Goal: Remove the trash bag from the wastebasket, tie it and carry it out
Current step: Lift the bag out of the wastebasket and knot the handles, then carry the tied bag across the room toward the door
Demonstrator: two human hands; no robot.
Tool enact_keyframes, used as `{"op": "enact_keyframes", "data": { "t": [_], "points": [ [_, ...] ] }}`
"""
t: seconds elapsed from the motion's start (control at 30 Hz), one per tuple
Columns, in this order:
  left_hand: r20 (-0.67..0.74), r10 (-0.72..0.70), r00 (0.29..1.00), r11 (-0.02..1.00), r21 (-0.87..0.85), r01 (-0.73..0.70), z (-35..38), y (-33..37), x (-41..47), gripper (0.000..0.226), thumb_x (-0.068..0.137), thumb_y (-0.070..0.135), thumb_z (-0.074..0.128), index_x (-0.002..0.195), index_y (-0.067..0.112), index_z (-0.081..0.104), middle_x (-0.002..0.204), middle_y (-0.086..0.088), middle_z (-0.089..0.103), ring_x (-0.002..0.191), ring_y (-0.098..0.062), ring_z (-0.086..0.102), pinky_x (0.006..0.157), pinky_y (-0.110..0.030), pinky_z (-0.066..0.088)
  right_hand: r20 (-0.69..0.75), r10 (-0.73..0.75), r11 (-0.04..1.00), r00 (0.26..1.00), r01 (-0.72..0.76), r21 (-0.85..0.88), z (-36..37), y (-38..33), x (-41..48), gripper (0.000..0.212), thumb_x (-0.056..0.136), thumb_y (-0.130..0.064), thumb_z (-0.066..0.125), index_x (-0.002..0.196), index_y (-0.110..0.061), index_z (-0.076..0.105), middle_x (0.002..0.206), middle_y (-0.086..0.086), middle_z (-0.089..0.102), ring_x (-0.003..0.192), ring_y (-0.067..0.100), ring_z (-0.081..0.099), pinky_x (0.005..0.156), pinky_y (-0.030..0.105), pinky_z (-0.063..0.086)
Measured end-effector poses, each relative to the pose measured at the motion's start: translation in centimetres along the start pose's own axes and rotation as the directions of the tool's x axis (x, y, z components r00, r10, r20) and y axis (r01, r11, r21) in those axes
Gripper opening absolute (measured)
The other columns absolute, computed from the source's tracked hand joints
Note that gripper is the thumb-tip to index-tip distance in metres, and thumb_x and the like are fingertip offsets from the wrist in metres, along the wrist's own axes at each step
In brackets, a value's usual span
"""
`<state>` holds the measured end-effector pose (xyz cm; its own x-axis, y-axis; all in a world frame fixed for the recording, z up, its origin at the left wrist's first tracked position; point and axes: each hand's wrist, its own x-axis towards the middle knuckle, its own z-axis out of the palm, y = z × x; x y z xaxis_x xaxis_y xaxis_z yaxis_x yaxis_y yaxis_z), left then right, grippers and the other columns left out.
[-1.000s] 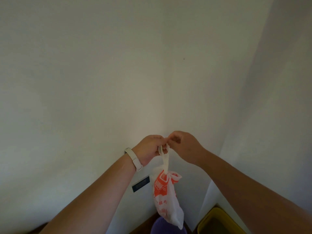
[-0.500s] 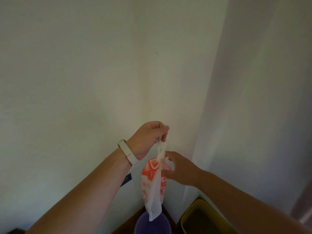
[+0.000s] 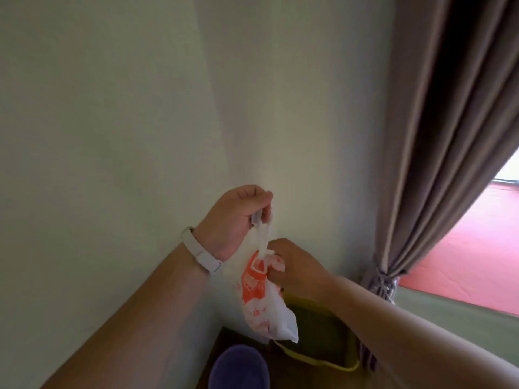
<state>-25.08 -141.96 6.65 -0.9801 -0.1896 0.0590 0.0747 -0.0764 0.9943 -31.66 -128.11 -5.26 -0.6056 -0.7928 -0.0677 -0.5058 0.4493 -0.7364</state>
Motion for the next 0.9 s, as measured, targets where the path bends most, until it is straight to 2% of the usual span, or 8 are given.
{"op": "enact_keyframes", "data": {
  "t": [0.17, 0.33, 0.5, 0.6, 0.77, 0.9],
  "points": [
    [0.204, -0.019, 0.979, 0.999, -0.022, 0.023, 5.3, -0.7, 2.2, 0.024, 0.082, 0.017, 0.055, 0.060, 0.007, 0.058, 0.060, -0.008, 0.052, 0.063, -0.018, 0.046, 0.068, -0.031, 0.037, -0.148, 0.162, 0.987, 0.976, -0.161, 0.021, -2.4, 2.2, -4.5, 0.062, 0.083, -0.057, 0.064, 0.139, -0.043, 0.041, 0.139, -0.013, 0.052, 0.114, 0.012, 0.058, 0.097, 0.036, 0.051],
    [0.344, -0.033, 0.938, 0.998, -0.034, 0.048, 12.5, -1.1, 3.5, 0.023, 0.081, 0.016, 0.055, 0.060, 0.007, 0.055, 0.059, -0.008, 0.052, 0.065, -0.022, 0.045, 0.068, -0.033, 0.036, -0.243, 0.237, 0.969, 0.941, -0.248, -0.016, -5.7, 5.2, -9.9, 0.063, 0.085, -0.047, 0.066, 0.142, -0.037, 0.040, 0.135, -0.010, 0.052, 0.108, 0.010, 0.058, 0.093, 0.029, 0.050],
    [0.438, -0.070, 0.896, 0.994, -0.045, 0.100, 21.1, -1.8, 3.8, 0.018, 0.079, 0.015, 0.058, 0.064, 0.005, 0.055, 0.061, -0.012, 0.052, 0.060, -0.023, 0.047, 0.062, -0.034, 0.040, -0.297, 0.280, 0.960, 0.913, -0.269, 0.079, -9.2, 9.3, -15.5, 0.046, 0.081, -0.044, 0.068, 0.124, -0.045, 0.050, 0.122, -0.013, 0.056, 0.109, 0.010, 0.059, 0.091, 0.037, 0.055],
    [0.510, -0.090, 0.855, 0.992, -0.032, 0.123, 27.6, -2.1, 3.8, 0.015, 0.076, 0.014, 0.060, 0.066, 0.003, 0.056, 0.063, -0.014, 0.053, 0.056, -0.023, 0.048, 0.056, -0.032, 0.041, -0.378, 0.325, 0.945, 0.867, -0.285, 0.160, -11.9, 12.3, -20.3, 0.041, 0.083, -0.044, 0.067, 0.121, -0.047, 0.051, 0.119, -0.011, 0.059, 0.104, 0.015, 0.063, 0.087, 0.035, 0.057],
    [0.599, -0.084, 0.796, 0.987, -0.058, 0.148, 39.7, -2.8, 3.5, 0.011, 0.074, 0.010, 0.062, 0.067, 0.005, 0.056, 0.061, -0.010, 0.054, 0.059, -0.023, 0.047, 0.060, -0.034, 0.035, -0.478, 0.402, 0.913, 0.781, -0.304, 0.272, -16.6, 18.3, -29.8, 0.043, 0.077, -0.054, 0.064, 0.118, -0.047, 0.052, 0.112, -0.013, 0.057, 0.089, 0.011, 0.066, 0.078, 0.039, 0.060],
    [0.658, -0.051, 0.751, 0.987, -0.080, 0.138, 49.3, -3.4, 2.5, 0.011, 0.072, 0.011, 0.061, 0.064, 0.005, 0.057, 0.060, -0.010, 0.053, 0.056, -0.020, 0.048, 0.058, -0.028, 0.039, -0.543, 0.456, 0.890, 0.705, -0.345, 0.298, -20.2, 22.4, -37.2, 0.030, 0.082, -0.048, 0.067, 0.108, -0.045, 0.053, 0.109, -0.010, 0.054, 0.084, 0.013, 0.065, 0.074, 0.036, 0.061]
  ]
}}
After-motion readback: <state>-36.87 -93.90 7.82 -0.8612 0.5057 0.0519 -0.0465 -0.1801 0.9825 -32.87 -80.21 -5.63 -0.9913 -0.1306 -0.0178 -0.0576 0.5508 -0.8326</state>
